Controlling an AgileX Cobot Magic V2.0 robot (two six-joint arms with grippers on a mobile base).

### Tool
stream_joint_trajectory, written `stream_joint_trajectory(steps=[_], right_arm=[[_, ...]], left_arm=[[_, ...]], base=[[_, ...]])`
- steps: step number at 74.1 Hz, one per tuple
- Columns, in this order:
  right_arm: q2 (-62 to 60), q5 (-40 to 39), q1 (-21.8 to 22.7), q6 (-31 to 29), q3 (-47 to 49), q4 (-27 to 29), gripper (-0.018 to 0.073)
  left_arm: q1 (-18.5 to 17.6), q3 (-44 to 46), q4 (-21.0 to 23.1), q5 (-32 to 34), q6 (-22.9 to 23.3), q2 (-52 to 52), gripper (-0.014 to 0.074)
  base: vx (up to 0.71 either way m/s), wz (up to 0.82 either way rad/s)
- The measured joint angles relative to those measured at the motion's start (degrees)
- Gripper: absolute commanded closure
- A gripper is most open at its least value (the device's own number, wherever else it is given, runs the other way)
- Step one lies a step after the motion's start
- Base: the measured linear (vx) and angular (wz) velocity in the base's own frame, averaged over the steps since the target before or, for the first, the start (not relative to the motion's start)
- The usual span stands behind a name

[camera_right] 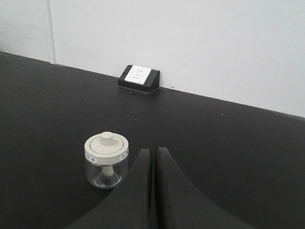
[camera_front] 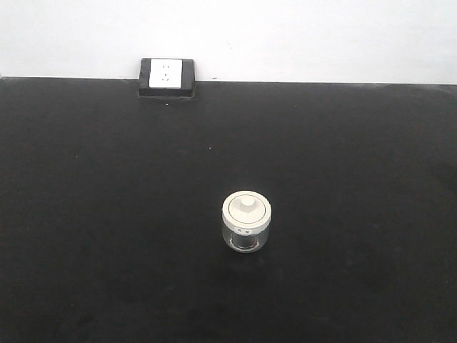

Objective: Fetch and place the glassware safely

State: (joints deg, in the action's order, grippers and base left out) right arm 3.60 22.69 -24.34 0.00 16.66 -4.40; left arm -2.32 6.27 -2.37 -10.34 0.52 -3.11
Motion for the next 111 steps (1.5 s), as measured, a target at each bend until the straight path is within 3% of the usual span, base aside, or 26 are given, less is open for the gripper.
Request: stream_joint_trajectory(steps=[16,44,111], right_arm=[[0.00,0.00,0.00,0.00,0.00,0.00,0.0567],[0.00,0.05,0.00,0.00,0.00,0.00,0.0567],[0.00,0.05,0.00,0.00,0.00,0.00,0.0567]], left_arm=[[0.05,-7.10,-0.48,1.40,0.08,3.54,0.0603],[0.29,-7.75,1.65,9.41,4.49,3.54,0.0603],[0.29,-7.75,1.83,9.47,6.03,3.54,0.0603]], base=[[0.00,0.00],[0.00,0.00],[0.00,0.00]])
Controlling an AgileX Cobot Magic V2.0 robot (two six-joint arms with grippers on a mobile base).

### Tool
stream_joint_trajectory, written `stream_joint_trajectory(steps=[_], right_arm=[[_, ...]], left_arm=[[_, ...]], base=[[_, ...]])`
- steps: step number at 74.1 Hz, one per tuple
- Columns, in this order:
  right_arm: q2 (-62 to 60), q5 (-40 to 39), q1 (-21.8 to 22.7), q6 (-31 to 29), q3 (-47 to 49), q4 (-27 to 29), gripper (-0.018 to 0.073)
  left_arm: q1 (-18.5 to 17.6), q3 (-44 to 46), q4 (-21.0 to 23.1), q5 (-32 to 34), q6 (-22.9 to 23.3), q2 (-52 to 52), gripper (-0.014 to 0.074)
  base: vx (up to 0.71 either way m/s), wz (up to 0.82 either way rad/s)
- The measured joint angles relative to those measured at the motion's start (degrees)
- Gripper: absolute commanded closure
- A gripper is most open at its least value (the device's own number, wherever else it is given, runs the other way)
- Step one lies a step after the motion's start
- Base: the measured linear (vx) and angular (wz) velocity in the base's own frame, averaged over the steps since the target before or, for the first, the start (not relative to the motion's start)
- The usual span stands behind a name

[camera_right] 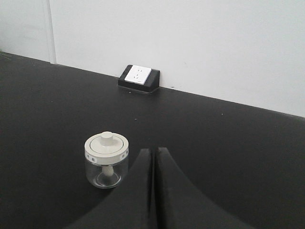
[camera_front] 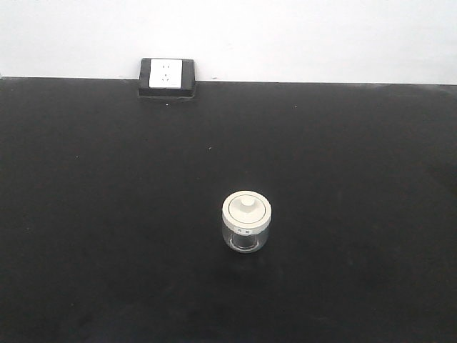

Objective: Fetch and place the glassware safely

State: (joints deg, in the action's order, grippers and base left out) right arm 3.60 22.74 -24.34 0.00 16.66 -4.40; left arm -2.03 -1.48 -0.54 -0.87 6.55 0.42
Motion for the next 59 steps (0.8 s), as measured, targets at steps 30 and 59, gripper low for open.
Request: stream_joint_trajectory(steps=[30,59], right_arm=[[0.00,0.00,0.00,-1.30,0.00,-1.19,0.0567],[0.00,-0.34,1.16,-2.16,-0.42,-1.66,0.0567]], left_arm=[[0.00,0.00,0.04,0.00,0.00,0.00,0.0603],[0.00,0.00,0.04,0.00,0.00,0.00,0.0603]], base=[[0.00,0.00],[0.00,0.00]])
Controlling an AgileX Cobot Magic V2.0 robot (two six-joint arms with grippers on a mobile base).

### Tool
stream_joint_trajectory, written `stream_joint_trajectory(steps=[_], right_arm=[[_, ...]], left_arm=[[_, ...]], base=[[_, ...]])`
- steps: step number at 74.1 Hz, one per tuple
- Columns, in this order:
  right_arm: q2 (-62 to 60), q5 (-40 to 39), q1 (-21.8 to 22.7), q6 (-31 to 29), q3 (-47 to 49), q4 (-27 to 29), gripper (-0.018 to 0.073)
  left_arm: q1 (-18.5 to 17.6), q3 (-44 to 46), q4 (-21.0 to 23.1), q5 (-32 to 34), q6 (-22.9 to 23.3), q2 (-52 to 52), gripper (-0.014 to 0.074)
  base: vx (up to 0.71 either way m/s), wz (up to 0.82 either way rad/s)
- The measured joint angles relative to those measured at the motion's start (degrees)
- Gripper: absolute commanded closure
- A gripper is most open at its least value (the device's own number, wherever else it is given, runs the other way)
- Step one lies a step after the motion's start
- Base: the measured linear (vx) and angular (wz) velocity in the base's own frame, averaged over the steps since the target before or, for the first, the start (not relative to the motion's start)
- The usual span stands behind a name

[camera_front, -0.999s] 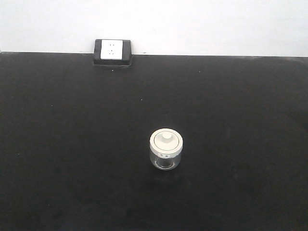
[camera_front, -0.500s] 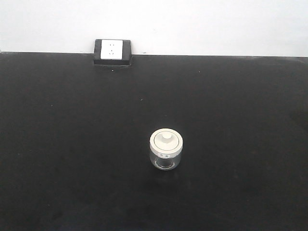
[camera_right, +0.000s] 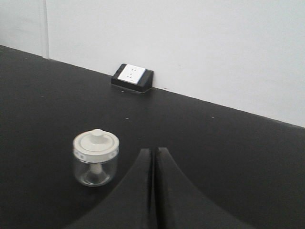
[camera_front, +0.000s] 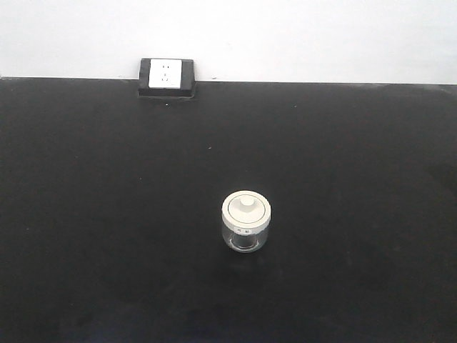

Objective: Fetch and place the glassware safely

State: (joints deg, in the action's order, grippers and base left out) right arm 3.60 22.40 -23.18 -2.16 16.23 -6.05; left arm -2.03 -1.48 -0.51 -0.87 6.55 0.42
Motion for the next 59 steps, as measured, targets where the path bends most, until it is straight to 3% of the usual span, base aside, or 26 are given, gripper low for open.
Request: stream_joint_trajectory(steps=[32,59], right_arm=[[-2.95,-15.65,21.20,-0.39,-14.35,4.33,0.0567],[-4.22,-20.44,23.09,-0.39,-17.88,4.35,0.0567]], left_arm=[[0.00,0.00,0.00,0.00,0.00,0.00,0.0603],[0.00,0.00,0.00,0.00,0.00,0.00,0.0603]], base=[[0.00,0.00],[0.00,0.00]])
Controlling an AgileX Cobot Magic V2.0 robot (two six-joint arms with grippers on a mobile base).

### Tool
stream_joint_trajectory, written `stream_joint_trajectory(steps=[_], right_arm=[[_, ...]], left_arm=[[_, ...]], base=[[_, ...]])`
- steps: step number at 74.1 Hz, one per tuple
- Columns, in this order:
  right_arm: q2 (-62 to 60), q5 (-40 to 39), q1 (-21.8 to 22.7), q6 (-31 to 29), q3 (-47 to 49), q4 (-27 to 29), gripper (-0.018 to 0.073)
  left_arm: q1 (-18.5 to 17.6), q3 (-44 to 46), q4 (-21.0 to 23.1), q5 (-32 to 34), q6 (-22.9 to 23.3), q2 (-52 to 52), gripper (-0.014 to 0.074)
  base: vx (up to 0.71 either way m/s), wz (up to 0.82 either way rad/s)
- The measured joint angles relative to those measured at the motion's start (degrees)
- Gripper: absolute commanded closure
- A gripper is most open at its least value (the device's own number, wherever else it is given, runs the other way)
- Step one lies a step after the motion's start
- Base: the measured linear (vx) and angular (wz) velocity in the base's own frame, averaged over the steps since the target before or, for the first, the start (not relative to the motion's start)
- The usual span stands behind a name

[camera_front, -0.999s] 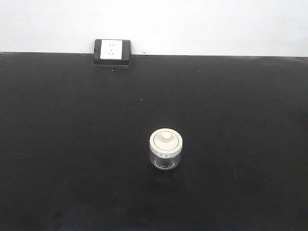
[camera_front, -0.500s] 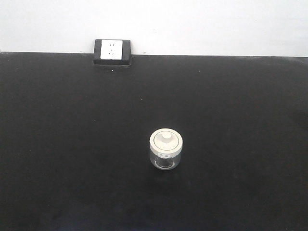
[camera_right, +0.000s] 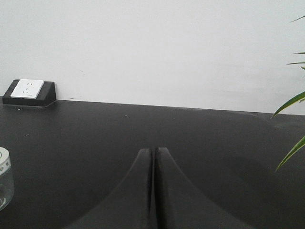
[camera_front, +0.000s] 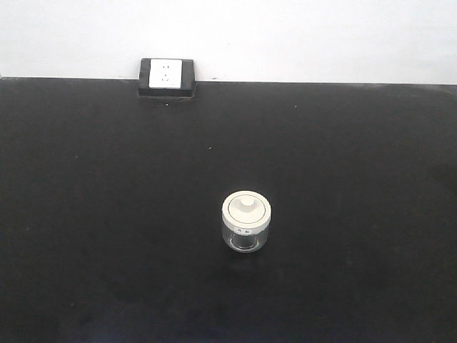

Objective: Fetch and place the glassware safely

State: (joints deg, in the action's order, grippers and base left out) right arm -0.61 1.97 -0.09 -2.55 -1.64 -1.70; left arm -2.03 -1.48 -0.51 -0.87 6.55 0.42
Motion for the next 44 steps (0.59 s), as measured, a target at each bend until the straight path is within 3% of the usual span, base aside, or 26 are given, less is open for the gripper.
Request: stream_joint_trajectory(steps=[44], right_arm=[[0.00,-0.06,0.02,0.00,0.00,0.00,0.0567]], left_arm=[[0.00,0.00,0.00,0.00,0.00,0.00,0.0603]], base=[[0.00,0.00]])
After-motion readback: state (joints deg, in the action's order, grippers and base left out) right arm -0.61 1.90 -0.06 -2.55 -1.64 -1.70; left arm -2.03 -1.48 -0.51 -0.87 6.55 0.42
